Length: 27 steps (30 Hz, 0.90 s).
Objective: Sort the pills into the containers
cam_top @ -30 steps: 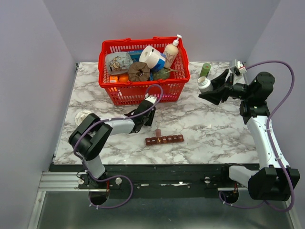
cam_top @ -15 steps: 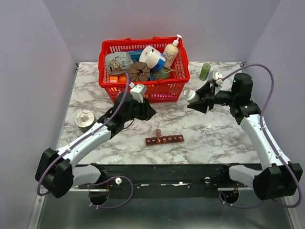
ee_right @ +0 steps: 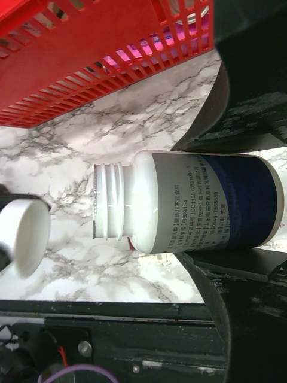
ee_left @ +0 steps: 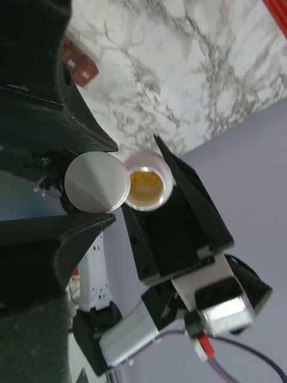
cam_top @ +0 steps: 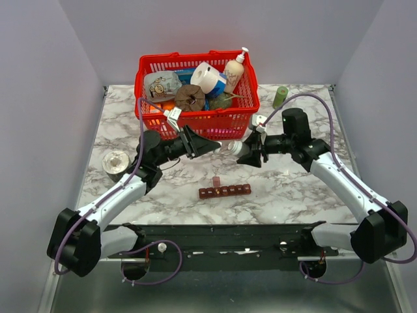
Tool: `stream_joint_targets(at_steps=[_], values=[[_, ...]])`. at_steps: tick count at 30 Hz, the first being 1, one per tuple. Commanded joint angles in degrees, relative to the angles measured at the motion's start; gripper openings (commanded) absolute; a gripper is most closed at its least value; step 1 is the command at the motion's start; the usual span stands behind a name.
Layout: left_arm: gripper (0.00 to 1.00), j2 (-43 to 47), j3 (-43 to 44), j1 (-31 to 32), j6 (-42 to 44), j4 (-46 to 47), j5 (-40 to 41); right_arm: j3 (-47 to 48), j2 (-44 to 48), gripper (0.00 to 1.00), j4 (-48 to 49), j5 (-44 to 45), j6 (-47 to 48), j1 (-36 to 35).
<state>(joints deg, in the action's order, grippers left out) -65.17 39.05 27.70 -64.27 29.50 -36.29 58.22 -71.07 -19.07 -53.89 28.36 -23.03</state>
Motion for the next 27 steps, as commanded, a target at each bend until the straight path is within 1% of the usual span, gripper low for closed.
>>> stream_joint_targets(at_steps=[1, 4, 9, 10, 12, 13, 15, 19, 27], values=[[0.22, -2.24, -0.82, -0.28, -12.89, 16.9, -3.26, 1.72, -1.53, 0.13, 0.0, 5.37, -1.46, -1.76], [0.21, -2.33, -0.55, -0.11, -12.2, 15.87, -2.21, 1.9, -1.44, 0.13, 0.26, 5.29, -2.34, -2.46], [0.21, -1.28, 0.76, 0.77, -7.02, 8.66, 1.57, 3.22, -1.09, 0.12, -0.35, 5.64, -3.75, -4.31], [0.21, -1.19, 1.12, 1.47, -6.05, 5.26, 2.27, 3.92, -1.18, 0.12, -0.7, 5.64, -3.84, -4.57], [0.21, -0.41, 2.17, 2.09, -2.8, 2.6, 3.85, 4.53, -1.44, 0.12, -0.97, 5.9, -4.36, -5.01], [0.21, -0.23, 2.61, 2.44, -1.22, -1.16, 5.51, 4.71, -1.62, 0.13, -1.14, 5.99, -4.37, -5.18], [0.21, 0.39, 3.93, 3.06, 1.6, -4.87, 6.76, 5.42, -1.62, 0.12, -1.58, 6.25, -4.45, -5.45], [0.21, 0.74, 4.72, 3.85, 3.19, -7.34, 8.52, 6.12, -2.41, 0.12, -2.2, 6.25, -4.54, -6.15], [0.21, 0.39, 5.51, 4.73, 3.98, -9.19, 10.19, 6.38, -2.94, 0.12, -2.29, 6.6, -4.8, -7.38]])
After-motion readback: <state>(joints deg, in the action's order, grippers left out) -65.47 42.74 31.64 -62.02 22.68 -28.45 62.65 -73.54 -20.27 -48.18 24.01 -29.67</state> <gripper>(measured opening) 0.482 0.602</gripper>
